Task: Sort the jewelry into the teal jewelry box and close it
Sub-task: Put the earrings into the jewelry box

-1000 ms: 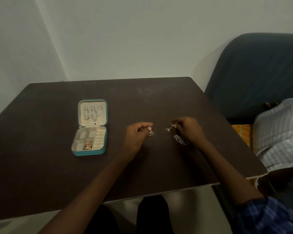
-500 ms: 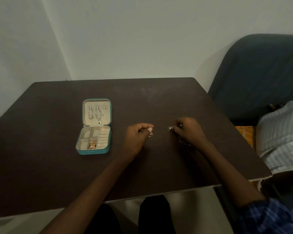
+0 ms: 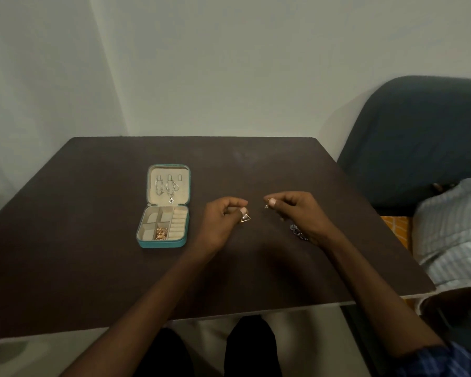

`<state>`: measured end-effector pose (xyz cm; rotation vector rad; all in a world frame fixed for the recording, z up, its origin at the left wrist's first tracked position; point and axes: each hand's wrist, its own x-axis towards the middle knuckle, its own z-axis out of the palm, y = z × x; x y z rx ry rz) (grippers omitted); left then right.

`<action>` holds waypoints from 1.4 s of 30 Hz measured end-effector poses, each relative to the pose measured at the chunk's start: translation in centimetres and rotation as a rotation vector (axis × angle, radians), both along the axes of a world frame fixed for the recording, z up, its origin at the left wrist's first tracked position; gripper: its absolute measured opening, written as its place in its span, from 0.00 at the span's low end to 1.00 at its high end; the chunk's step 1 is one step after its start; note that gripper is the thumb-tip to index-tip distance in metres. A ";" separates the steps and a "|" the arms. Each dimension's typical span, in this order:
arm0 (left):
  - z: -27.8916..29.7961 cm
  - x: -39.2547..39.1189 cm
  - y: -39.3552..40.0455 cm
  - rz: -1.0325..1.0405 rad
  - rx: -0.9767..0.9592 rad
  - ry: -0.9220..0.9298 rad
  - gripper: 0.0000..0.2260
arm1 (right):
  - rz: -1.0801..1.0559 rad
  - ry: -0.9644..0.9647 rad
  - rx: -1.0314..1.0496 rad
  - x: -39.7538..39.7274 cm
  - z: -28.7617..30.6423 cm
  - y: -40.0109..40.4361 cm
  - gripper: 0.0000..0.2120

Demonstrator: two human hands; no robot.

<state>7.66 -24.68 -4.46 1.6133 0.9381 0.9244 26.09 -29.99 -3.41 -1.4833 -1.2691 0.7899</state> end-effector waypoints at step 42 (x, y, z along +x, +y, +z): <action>-2.1 -16.2 6.3 0.210 0.045 0.417 0.03 | 0.183 0.182 -0.079 -17.8 0.6 6.2 0.07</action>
